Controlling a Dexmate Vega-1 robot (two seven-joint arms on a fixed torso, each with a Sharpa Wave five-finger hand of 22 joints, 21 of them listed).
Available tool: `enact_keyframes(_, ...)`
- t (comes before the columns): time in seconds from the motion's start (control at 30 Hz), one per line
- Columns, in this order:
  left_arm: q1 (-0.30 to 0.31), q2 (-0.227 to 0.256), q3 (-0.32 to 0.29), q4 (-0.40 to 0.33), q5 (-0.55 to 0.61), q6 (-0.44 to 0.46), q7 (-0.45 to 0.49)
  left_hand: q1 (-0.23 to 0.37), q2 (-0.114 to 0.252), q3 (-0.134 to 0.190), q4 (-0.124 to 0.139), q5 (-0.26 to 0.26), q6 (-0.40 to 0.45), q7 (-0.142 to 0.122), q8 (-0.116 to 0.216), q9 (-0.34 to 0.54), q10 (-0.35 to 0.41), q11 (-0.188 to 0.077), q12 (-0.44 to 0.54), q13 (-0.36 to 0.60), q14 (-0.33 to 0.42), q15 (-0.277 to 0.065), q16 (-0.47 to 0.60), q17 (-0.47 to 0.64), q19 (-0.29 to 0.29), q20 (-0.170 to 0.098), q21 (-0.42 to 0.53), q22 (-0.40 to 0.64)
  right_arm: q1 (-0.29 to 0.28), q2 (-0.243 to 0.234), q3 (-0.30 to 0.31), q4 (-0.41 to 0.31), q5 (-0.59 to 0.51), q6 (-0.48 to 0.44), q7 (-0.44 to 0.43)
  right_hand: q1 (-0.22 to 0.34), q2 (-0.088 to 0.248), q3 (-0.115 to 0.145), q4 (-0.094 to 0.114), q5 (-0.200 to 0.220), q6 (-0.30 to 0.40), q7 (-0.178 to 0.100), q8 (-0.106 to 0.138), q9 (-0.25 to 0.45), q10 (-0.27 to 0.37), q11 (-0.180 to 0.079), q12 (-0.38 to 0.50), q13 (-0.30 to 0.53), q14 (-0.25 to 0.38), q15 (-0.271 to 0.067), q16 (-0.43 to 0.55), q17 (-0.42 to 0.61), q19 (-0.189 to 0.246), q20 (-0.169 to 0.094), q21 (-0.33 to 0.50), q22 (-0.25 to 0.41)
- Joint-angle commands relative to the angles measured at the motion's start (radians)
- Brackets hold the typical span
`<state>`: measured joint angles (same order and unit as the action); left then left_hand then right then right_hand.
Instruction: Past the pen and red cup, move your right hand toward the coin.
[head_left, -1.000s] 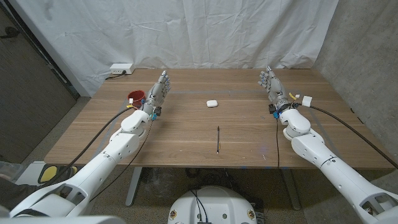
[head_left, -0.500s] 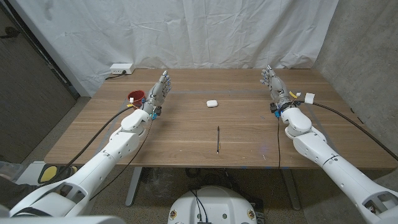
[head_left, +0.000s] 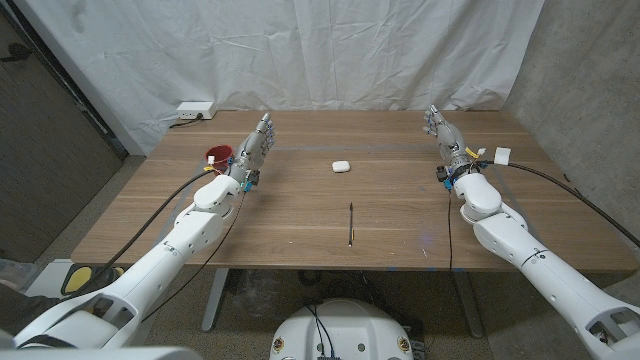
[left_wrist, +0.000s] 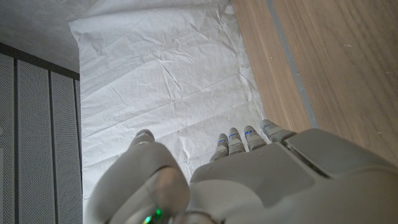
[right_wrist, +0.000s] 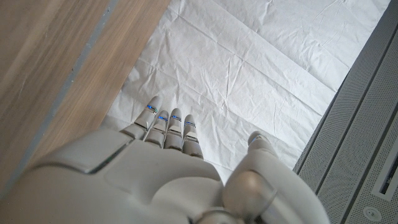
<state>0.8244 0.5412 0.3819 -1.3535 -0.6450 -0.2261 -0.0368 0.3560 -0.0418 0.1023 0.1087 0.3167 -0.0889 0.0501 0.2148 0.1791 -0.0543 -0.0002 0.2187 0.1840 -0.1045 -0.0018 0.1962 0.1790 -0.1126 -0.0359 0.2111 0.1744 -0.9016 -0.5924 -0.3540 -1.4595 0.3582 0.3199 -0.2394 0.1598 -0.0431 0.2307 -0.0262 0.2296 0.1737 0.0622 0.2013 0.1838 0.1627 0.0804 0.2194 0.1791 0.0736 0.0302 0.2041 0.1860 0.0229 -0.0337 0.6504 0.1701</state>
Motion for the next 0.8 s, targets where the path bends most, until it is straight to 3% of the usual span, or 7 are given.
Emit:
enact_keyframes(0.03, 0.002, 0.004, 0.000, -0.010, -0.002, 0.008, -0.002, 0.008, 0.007, 0.003, -0.008, 0.002, 0.006, 0.001, 0.002, 0.004, 0.003, -0.002, 0.003, 0.002, 0.003, 0.001, -0.001, 0.002, 0.009, -0.060, -0.002, 0.004, -0.001, -0.014, -0.006, 0.007, -0.090, 0.003, -0.062, 0.010, 0.002, 0.004, -0.010, 0.005, 0.018, -0.002, 0.008, 0.004, 0.010, -0.008, 0.008, 0.005, 0.014, -0.004, 0.010, 0.003, 0.009, -0.022, -0.005, 0.002)
enact_keyframes(0.8, 0.014, 0.001, 0.007, -0.028, 0.003, 0.009, 0.007, 0.018, 0.017, 0.005, -0.012, -0.001, 0.013, -0.001, -0.001, 0.005, 0.010, -0.002, 0.002, 0.002, 0.008, 0.002, -0.002, 0.002, 0.011, -0.056, -0.003, 0.004, -0.025, -0.062, 0.014, -0.018, -0.173, -0.060, -0.139, 0.017, 0.006, 0.006, -0.016, 0.010, 0.028, -0.012, 0.008, 0.004, 0.019, -0.016, 0.009, 0.005, 0.022, -0.008, 0.009, 0.003, 0.019, -0.024, -0.016, 0.002)
